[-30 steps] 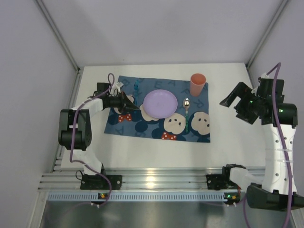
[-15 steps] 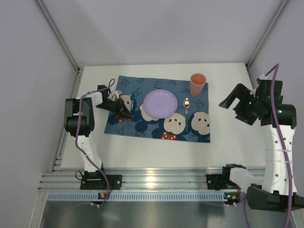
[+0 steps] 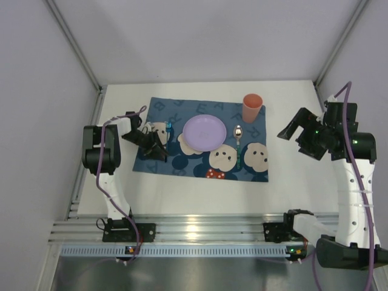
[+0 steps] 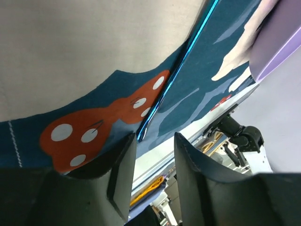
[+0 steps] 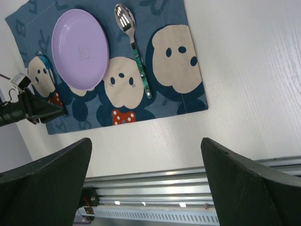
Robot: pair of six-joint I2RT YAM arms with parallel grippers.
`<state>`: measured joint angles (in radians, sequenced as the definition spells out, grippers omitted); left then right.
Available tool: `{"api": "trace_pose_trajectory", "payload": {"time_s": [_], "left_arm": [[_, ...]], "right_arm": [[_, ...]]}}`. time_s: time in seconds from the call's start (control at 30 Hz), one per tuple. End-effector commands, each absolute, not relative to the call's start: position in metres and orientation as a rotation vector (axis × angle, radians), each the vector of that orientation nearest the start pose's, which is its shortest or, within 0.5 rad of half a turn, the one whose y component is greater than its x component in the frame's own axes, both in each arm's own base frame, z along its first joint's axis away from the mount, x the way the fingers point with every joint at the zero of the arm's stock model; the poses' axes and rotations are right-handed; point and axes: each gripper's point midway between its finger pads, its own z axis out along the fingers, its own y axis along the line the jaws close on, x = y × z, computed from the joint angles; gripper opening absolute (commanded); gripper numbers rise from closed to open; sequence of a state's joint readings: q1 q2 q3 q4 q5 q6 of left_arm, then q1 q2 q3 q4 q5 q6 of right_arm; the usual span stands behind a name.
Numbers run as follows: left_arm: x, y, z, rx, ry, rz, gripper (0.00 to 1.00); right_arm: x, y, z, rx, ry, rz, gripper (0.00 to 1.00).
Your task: Set the dinner table for one person
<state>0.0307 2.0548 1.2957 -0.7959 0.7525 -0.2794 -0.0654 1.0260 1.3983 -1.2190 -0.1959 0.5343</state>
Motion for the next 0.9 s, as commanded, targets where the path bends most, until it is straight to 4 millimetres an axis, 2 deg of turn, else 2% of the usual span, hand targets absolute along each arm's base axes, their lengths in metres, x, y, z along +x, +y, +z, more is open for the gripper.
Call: {"api": "trace_pose_trajectory", "payload": {"time_s": [0.0, 0.03, 0.2, 0.33, 0.47, 0.6, 0.67, 0.7, 0.77, 0.8, 0.87], "left_arm": [[0.32, -0.104, 0.024, -0.483, 3.045, -1.041, 0.44], [0.322, -0.103, 0.026, -0.483, 3.047, -1.029, 0.51], [0.326, -0.088, 0.036, -0.455, 3.066, -0.856, 0.52], [0.336, -0.072, 0.056, -0.428, 3.047, -0.693, 0.52], [0.344, -0.067, 0.081, -0.425, 2.995, -0.641, 0.52], [0.358, -0.069, 0.117, -0.378, 2.864, -0.651, 0.52], [0.363, -0.065, 0.128, -0.385, 2.805, -0.617, 0.52], [0.369, -0.063, 0.144, -0.365, 2.731, -0.597, 0.52], [0.372, -0.06, 0.151, -0.381, 2.664, -0.565, 0.52], [0.374, -0.049, 0.164, -0.395, 2.594, -0.482, 0.51], [0.383, -0.034, 0.167, -0.446, 2.475, -0.375, 0.51]], "right_arm": [[0.231, 0.042, 0.286, 0.583, 2.333, 0.445, 1.0], [0.231, 0.042, 0.286, 0.582, 2.331, 0.443, 1.0], [0.231, 0.043, 0.289, 0.568, 2.327, 0.438, 1.0], [0.23, 0.043, 0.29, 0.558, 2.324, 0.433, 1.0], [0.229, 0.043, 0.291, 0.548, 2.323, 0.427, 1.0], [0.227, 0.041, 0.295, 0.532, 2.306, 0.404, 1.0], [0.225, 0.041, 0.299, 0.518, 2.292, 0.403, 1.0], [0.225, 0.041, 0.301, 0.514, 2.285, 0.405, 1.0], [0.223, 0.043, 0.303, 0.497, 2.285, 0.407, 1.0], [0.221, 0.043, 0.305, 0.49, 2.279, 0.41, 1.0], [0.219, 0.045, 0.308, 0.469, 2.271, 0.423, 0.99]]}}
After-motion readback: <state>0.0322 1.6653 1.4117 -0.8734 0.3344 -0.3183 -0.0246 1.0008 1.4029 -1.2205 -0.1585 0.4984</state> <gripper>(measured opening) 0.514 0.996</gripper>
